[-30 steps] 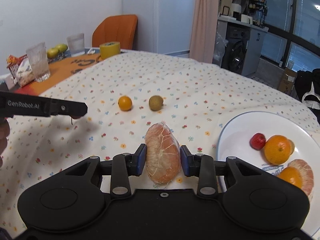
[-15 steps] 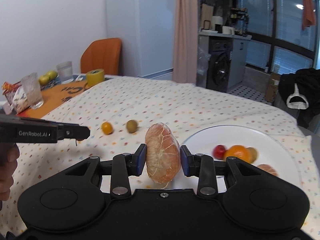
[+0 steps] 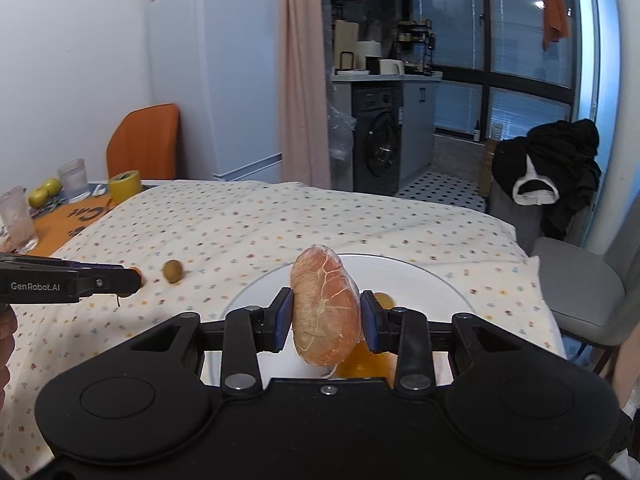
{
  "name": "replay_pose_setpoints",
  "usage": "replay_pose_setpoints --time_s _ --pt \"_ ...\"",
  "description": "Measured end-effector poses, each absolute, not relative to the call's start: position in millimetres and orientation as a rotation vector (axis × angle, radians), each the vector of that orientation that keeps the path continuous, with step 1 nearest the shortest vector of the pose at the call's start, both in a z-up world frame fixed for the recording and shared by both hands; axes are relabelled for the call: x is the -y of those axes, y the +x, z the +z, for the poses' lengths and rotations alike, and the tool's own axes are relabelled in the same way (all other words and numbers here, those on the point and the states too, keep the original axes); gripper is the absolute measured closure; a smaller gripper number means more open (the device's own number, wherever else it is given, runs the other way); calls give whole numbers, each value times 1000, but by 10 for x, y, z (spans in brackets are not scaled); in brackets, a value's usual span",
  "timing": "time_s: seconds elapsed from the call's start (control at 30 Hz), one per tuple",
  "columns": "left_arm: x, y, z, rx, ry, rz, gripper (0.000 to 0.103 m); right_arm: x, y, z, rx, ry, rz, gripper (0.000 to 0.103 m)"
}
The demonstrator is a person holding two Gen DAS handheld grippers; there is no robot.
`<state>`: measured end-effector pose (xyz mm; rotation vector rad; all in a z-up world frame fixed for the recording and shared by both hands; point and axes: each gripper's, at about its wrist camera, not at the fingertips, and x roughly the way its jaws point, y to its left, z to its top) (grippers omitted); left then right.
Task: Organize fruits
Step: 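Carry the pomelo segment and red plum over the white plate, then open both grippers to release the pomelo segment and plum onto the plate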
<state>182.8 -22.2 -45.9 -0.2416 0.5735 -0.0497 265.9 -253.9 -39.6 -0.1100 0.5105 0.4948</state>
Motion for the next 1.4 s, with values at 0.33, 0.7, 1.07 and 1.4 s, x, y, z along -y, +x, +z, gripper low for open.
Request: replay_pose_setpoints --time_s 0.33,0.7,1.07,1.4 --pt "416 1969 -484 -592 -213 -73 80 2601 2767 -488 -528 -71 517 69" --pt "515 2077 -500 -609 -189 -81 80 2496 2820 -570 -531 -33 557 52" --pt "728 2207 -556 -630 -174 -146 80 2790 2758 -520 -508 31 506 42" --pt "896 2237 -567 -641 -164 -199 80 2872 2641 -557 -506 75 475 38"
